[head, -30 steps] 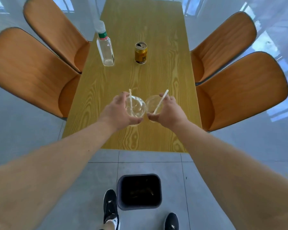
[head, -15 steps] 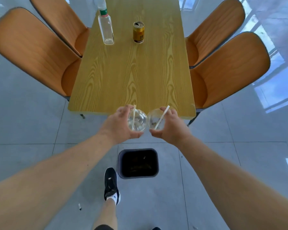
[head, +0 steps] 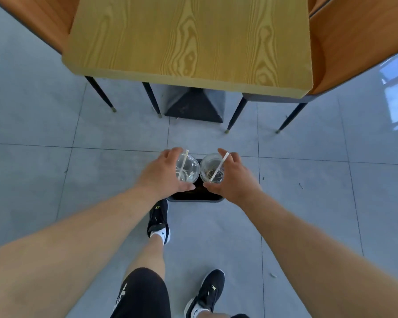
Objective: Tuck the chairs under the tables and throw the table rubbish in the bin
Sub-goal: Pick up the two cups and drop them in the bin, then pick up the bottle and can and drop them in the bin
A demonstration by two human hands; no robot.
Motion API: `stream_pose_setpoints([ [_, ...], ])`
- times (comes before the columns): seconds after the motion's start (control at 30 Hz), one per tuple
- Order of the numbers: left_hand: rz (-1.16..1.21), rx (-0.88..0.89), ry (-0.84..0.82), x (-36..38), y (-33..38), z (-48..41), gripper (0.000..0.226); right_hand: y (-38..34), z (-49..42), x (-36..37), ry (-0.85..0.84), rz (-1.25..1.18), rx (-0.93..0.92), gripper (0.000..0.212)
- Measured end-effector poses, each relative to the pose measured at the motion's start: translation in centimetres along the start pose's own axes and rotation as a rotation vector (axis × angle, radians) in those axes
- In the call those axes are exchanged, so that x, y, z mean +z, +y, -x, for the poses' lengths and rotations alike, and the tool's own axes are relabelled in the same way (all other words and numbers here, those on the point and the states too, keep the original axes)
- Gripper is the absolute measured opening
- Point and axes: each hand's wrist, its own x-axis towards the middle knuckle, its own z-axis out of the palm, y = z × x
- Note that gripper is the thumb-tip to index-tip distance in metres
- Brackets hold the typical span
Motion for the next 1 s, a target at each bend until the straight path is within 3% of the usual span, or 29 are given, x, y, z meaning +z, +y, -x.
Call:
stream_pose_setpoints([
  [0.17,-0.077,-0.007,-0.083,1.9,-1.2,-2.2,0.119,1.9,-2.7,3.0,-0.076,-0.012,0.084,0.122],
  [0.27,-0.1,-0.021,-0.073,0.3,-1.0,-2.3,0.092,1.5,-2.8,2.0,-0.075,0.052,0.102,0.102],
  [0.33,-0.117,-0.03,-0.044,-2.2,-0.1,-2.0,0.069,0.2,-2.3,-0.7,-0.034,0.16,0.014,0.083],
  [0.43,-0.185,-0.022,0.038,-7.8,2.7,-1.4,0.053,-2.6,-1.6,-6.7,0.026,0.322,-0.144,0.067],
  [0.57,-0.269,0.055,0.134,-17.4,7.5,-1.5,0.061,-7.2,-1.4,-16.5,0.175,0.4,-0.274,0.069],
  [0.73,-0.274,0.083,0.346,-30.4,12.3,-4.4,0.077,-13.2,-3.1,-28.1,0.348,0.401,-0.29,0.083],
  [1.0,-0.181,0.027,0.504,-44.7,9.8,-17.6,0.095,-22.0,-16.1,-37.7,0.484,0.37,-0.247,0.092],
])
